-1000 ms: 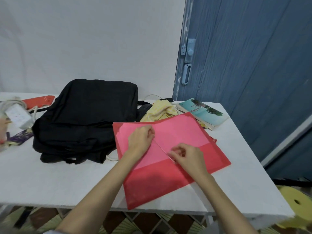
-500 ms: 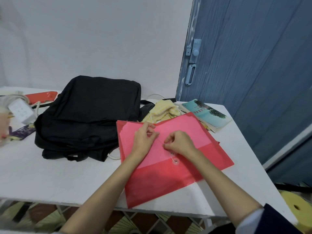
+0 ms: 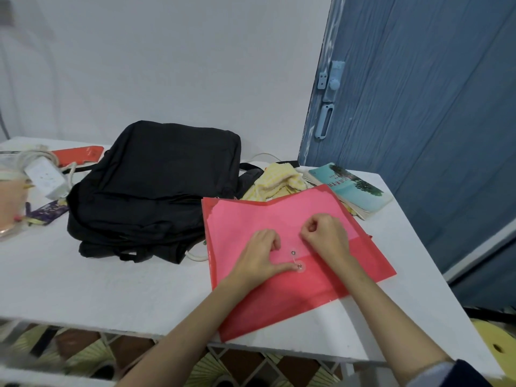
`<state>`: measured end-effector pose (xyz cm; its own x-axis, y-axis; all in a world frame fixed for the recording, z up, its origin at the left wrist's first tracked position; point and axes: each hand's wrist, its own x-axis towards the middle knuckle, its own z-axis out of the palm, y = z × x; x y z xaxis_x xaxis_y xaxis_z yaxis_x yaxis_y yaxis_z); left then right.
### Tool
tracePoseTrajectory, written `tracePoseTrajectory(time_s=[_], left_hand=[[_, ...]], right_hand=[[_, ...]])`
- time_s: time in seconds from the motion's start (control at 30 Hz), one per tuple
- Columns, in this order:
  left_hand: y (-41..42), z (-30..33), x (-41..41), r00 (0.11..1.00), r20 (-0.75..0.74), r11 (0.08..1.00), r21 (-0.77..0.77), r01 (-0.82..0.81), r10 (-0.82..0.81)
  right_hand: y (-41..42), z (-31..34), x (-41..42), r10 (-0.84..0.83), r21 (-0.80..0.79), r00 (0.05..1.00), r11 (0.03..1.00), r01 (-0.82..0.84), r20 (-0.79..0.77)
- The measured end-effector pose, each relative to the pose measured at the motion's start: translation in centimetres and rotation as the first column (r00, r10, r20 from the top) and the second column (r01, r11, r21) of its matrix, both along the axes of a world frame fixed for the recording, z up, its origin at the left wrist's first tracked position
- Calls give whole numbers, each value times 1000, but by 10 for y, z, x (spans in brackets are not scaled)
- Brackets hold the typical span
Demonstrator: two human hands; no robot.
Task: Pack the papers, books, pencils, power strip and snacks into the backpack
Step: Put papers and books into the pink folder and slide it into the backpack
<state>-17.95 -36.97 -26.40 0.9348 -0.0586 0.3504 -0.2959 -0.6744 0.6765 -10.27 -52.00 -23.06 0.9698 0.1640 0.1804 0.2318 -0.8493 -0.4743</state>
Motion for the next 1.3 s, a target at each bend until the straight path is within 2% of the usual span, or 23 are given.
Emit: tracePoseTrajectory(time_s=[0.1, 0.2, 0.53, 0.7, 0.83, 1.03, 1.17, 1.3], left_hand=[[2, 0, 3, 1000, -23, 998, 60, 6, -5], [-2, -1, 2, 999, -36, 985, 170, 1, 5], [-20, 2, -11, 999, -48, 915, 403, 15, 5], [-24, -2, -15, 995, 55, 890, 454, 46, -79], [-24, -3, -18, 990, 80, 931, 354, 84, -120], [-23, 8, -23, 988, -96, 953, 266, 144, -122], [-26, 6, -21, 989, -98, 946, 293, 139, -115], [-31, 6, -20, 995, -91, 913, 401, 78, -45]], right_hand=[[-27, -5, -12, -65, 104, 991, 993, 53, 119], [-45, -14, -42, -94, 179, 982, 982, 65, 163], [-31, -32, -101, -346, 212, 934, 923, 322, 87], [-30, -29, -103, -366, 257, 930, 903, 343, 44], [-31, -26, -103, -371, 296, 928, 886, 358, -12], [-35, -18, -96, -405, 360, 904, 829, 427, -139], [-38, -11, -94, -376, 373, 906, 826, 422, -194], [-39, -4, -88, -299, 419, 926, 829, 371, -230]])
